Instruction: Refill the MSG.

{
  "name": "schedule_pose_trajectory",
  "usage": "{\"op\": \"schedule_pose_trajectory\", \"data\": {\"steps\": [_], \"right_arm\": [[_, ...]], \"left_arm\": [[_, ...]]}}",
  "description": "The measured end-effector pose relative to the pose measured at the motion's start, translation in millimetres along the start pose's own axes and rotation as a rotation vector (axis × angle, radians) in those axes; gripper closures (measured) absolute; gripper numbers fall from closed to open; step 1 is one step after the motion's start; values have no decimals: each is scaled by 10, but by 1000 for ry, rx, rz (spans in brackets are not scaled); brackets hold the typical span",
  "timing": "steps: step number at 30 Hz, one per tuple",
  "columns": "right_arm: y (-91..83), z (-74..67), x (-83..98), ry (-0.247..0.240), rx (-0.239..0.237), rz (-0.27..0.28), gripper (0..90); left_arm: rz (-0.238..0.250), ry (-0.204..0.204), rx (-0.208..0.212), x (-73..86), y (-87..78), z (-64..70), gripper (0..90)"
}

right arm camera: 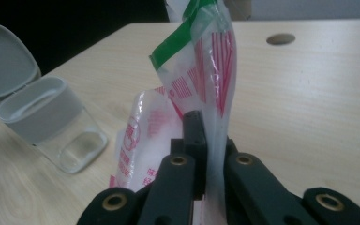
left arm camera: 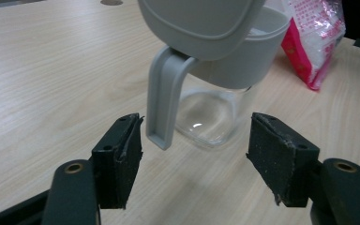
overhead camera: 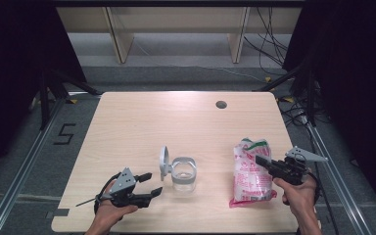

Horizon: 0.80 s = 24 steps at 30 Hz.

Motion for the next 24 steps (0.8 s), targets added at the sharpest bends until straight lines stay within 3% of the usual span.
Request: {"op": "schedule_pose_trajectory", "data": {"steps": [1, 4, 7, 8, 9, 10, 12, 13, 14, 15, 16, 17, 18, 23, 24], "right_arm": [[1, -45, -33, 5, -12, 16, 900], [-3, -101, -109, -57, -18, 37, 900], [-11, -204, -146, -23, -51, 50, 900], [-12, -206, -167, -53, -46, 54, 900], [-10, -255, -175, -34, -57, 59, 900], [-6, -246, -196, -80, -48, 58, 900], [-6, -298, -218, -75, -55, 60, 900], [-3, -316, -240, -96, -61, 67, 900], [-7, -354, -247, -75, -57, 65, 900], [2, -346, -269, -120, -63, 76, 900], [2, -388, -278, -98, -70, 78, 900], [4, -381, -304, -139, -73, 82, 900], [2, -412, -314, -119, -73, 80, 900], [-15, -456, -399, -153, -76, 97, 900], [-29, -470, -418, -142, -66, 104, 900]], "left_arm": [[3, -1, 4, -2, 1, 23, 343], [-3, 18, 11, -4, -9, 68, 343], [-6, 26, 12, -5, -15, 92, 343], [-3, 25, 21, -7, -12, 104, 344], [-8, 26, 15, -4, -17, 110, 343], [-6, 21, 17, -4, -14, 120, 343], [-5, 29, 24, -2, -11, 124, 343], [-9, 28, 20, -1, -16, 131, 343], [-11, 29, 18, -1, -19, 135, 343], [-6, 32, 23, -4, -17, 140, 343], [-9, 32, 19, -4, -19, 146, 343], [-9, 40, 21, -5, -20, 148, 344], [-5, 37, 30, -7, -17, 157, 346], [-2, 37, 45, -14, -14, 236, 347], [-6, 56, 53, -14, -11, 254, 346]]}}
Point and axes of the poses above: each handheld gripper's, and its own axes: y roughly forward along the jaws, x roughly out of its underside, z roughly to its right, the point moved 6 cm from there along y, roughly forward along the jaws, and after that the axes turned 11 degrees about -x, right-handed, at the moved point
